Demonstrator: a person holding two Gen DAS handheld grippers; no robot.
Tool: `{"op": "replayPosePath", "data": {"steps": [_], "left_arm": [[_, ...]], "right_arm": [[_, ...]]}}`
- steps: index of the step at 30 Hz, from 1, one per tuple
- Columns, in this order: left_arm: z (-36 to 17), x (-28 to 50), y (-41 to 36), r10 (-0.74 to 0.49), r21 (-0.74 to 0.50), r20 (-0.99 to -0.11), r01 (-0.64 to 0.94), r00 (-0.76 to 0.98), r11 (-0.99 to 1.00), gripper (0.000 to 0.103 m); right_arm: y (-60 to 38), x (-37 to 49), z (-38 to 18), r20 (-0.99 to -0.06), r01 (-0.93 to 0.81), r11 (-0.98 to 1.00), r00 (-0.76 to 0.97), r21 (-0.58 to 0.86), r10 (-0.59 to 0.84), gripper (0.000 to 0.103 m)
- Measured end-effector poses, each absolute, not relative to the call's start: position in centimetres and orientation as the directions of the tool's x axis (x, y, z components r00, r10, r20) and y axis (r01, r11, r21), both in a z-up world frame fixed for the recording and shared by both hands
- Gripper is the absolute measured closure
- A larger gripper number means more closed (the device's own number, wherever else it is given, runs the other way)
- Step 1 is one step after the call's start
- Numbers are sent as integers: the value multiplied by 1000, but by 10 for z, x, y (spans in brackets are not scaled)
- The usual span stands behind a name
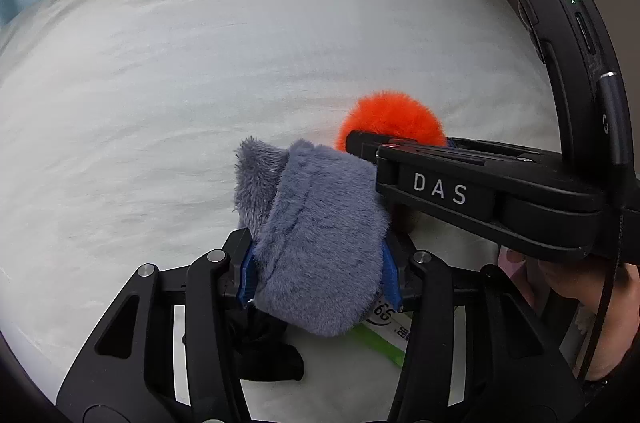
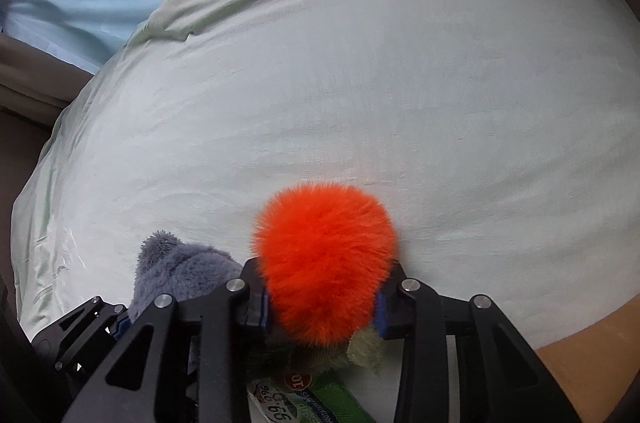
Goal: Organize soft objects
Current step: 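Grasp the grey plush with left tool while right tool grasps the orange pompom toy, then carry grey plush with left tool while right tool carries orange pompom over the box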
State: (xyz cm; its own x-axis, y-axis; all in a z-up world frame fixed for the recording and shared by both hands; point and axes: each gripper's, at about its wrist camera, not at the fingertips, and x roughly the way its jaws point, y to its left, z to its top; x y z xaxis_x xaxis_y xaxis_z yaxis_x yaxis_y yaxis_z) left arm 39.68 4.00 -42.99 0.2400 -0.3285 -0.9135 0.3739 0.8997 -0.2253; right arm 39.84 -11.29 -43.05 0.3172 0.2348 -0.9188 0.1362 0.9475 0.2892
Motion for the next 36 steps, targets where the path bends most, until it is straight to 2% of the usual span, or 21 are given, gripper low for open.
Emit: {"op": "replayPosePath", "data": {"steps": [10,23,30,36], "left_arm": [[-365,385,57,-336,-225,-886,336,320,915,58],[-220,325,66,-326,-187,-829,325,454,927,58],[-161,287,45,-367,-196,-800,372,474,907,58],[-136,255,0,-403,-219,-785,397,471,891,58]], "right_arm": [[-109,387,-372,-889,116,949,398,292,225,69],[-103,301,-218,-809,108,946,553,307,200,69],[-120,231,-142,-778,121,951,609,284,154,69],[-157,187,-112,-763,138,958,637,251,109,69]]}}
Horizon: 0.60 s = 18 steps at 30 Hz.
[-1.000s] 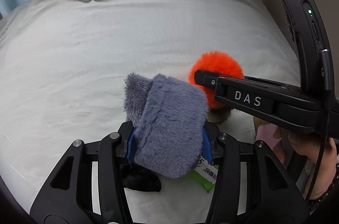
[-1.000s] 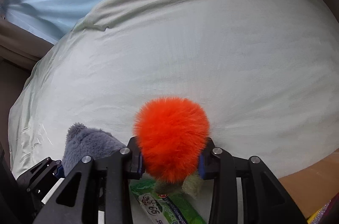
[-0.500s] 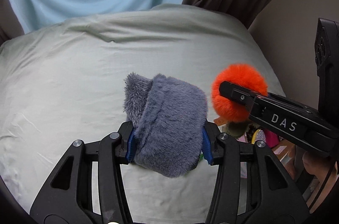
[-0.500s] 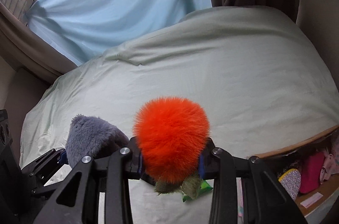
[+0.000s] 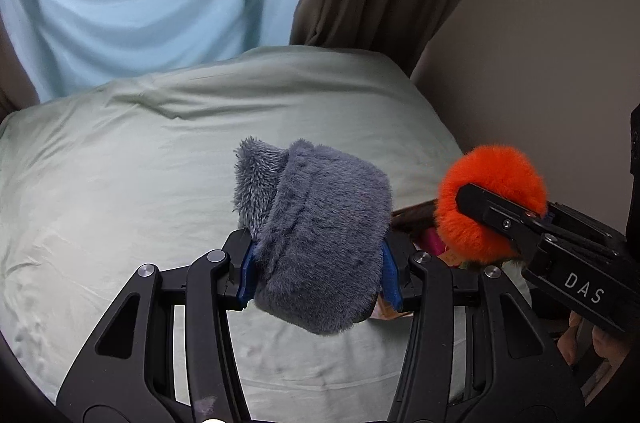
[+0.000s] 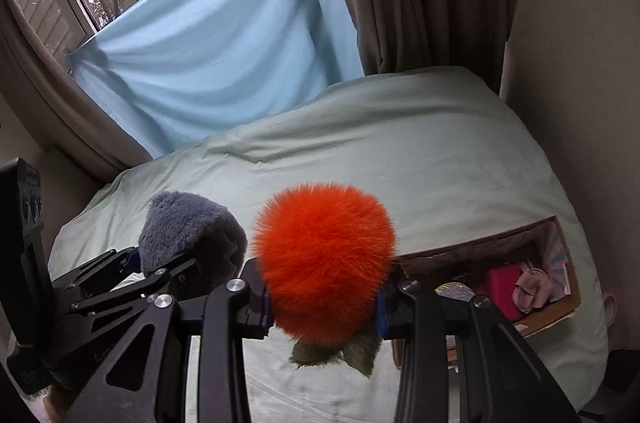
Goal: Organize soft objects
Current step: 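Carry grey plush with left tool while right tool carries orange pompom over the box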
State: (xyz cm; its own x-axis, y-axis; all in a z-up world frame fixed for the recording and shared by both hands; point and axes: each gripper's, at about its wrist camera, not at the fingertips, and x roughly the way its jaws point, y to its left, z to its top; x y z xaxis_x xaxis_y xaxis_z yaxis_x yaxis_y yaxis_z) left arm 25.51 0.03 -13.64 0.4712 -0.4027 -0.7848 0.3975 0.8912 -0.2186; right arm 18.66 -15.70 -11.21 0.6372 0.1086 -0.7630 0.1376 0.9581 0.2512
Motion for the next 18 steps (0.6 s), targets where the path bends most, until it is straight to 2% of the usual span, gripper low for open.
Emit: {"op": "replayPosePath", "data": {"steps": [9,18], "left_arm": [[-144,213,-94,-406,-237,-794,384,453,892,58],[-202,205,-177,-363,-248,-857,324,367,913,58]], "right_arm": [[-251,136,-108,-786,151,965,614,213,77,69],[-334,136,-154,-844,158,965,527,209,97,69]]}}
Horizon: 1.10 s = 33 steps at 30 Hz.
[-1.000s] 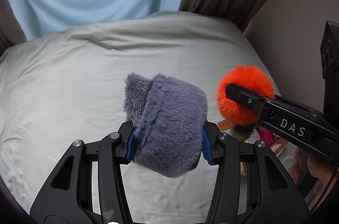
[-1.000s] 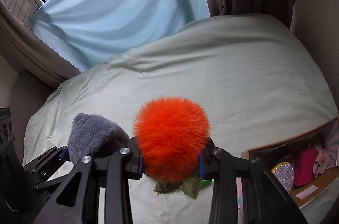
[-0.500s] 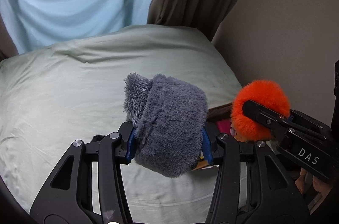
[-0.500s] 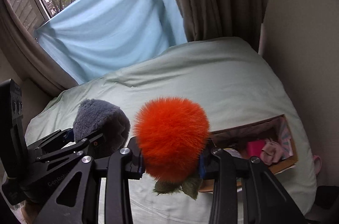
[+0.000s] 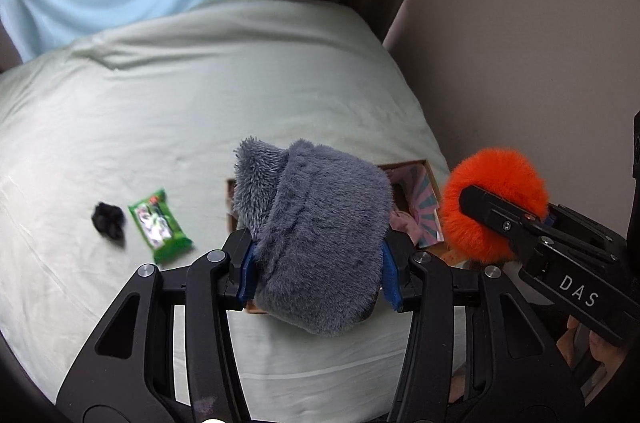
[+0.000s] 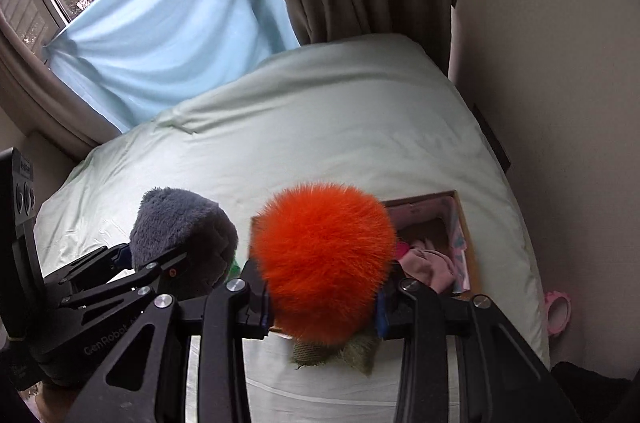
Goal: Organize soft objects
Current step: 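Carry grey plush with left tool while right tool carries orange pompom over the box, then open both tools to drop the items into the box and withdraw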
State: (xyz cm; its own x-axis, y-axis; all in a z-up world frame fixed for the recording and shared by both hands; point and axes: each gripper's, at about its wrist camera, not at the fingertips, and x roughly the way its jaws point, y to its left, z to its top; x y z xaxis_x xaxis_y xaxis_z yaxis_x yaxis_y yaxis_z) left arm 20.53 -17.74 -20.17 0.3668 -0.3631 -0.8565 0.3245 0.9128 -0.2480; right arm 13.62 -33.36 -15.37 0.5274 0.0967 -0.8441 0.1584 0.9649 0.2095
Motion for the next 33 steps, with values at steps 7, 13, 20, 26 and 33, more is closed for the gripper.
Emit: {"op": "replayPosePath", "data": {"steps": [7,13,20,26,33], "left_arm": [[-259,218,-230,-316,-233,-905,291,283,928,58],[-316,238,-260,-262,-210,-946,253,192,944,58],[-368,255,-274,-181,-155,-979,235,93,960,58],[-371,258,-295,-117,-77,-987,309,112,948,16],[-372,249,-288,-47,-5,-992,324,121,946,0]], "right_arm": [[-386,158,-204,-886,168,961,447,219,124,69],[-418,188,-254,-924,189,959,359,212,133,69],[-431,214,-306,-965,192,963,219,190,146,68],[-439,222,-320,-967,214,956,202,200,157,46],[-450,224,-325,-957,229,940,200,252,208,0]]}}
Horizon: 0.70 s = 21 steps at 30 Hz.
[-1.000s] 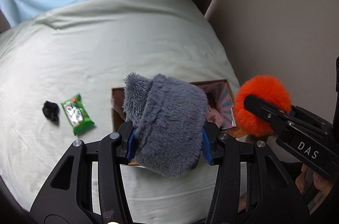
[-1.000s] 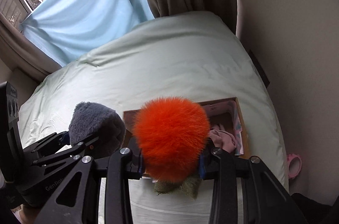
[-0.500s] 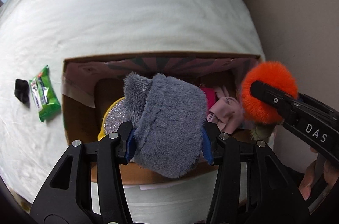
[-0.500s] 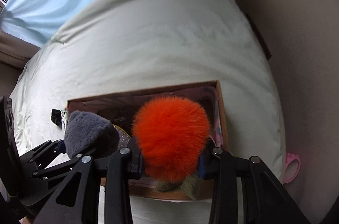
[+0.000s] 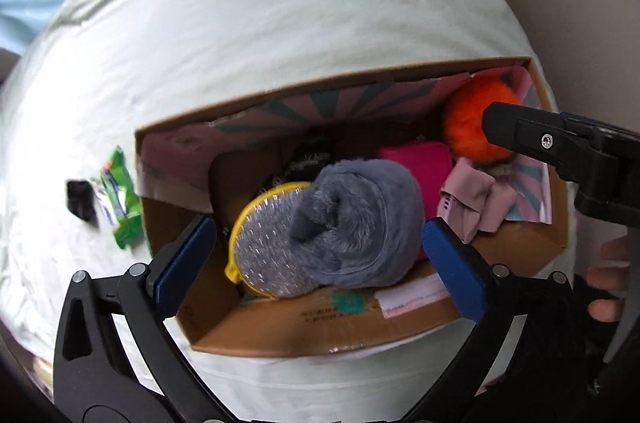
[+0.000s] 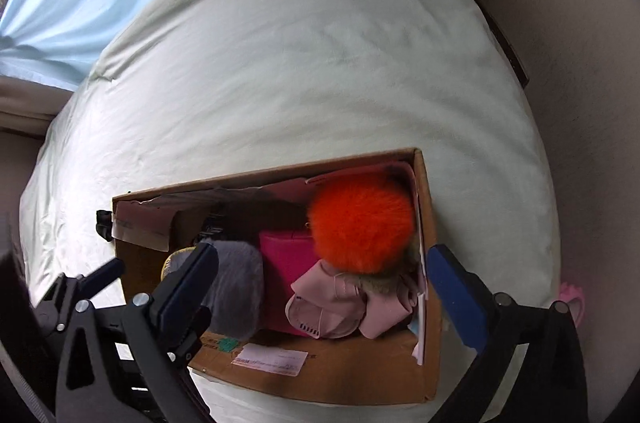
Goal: Organize soft objects
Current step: 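Open both tools to drop the items into the box and withdraw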
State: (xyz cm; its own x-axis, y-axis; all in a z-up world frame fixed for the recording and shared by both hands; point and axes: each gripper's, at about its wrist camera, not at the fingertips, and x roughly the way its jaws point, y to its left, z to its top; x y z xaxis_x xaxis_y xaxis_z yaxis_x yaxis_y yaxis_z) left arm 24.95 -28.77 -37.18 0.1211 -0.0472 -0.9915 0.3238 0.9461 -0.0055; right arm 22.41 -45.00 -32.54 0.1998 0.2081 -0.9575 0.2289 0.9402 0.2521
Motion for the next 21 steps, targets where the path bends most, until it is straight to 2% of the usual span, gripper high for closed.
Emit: {"op": "replayPosePath", "data": {"steps": [11,21], "left_arm": [[-336,234,-273,-110,-54,-979,310,169,949,0],[-270,210,-235,-182,-99,-942,285,283,953,0]], "right_arm": [[-439,204,-299,-946,190,947,249,259,208,0],[-415,175,-232,-916,144,966,372,215,148,0]]}}
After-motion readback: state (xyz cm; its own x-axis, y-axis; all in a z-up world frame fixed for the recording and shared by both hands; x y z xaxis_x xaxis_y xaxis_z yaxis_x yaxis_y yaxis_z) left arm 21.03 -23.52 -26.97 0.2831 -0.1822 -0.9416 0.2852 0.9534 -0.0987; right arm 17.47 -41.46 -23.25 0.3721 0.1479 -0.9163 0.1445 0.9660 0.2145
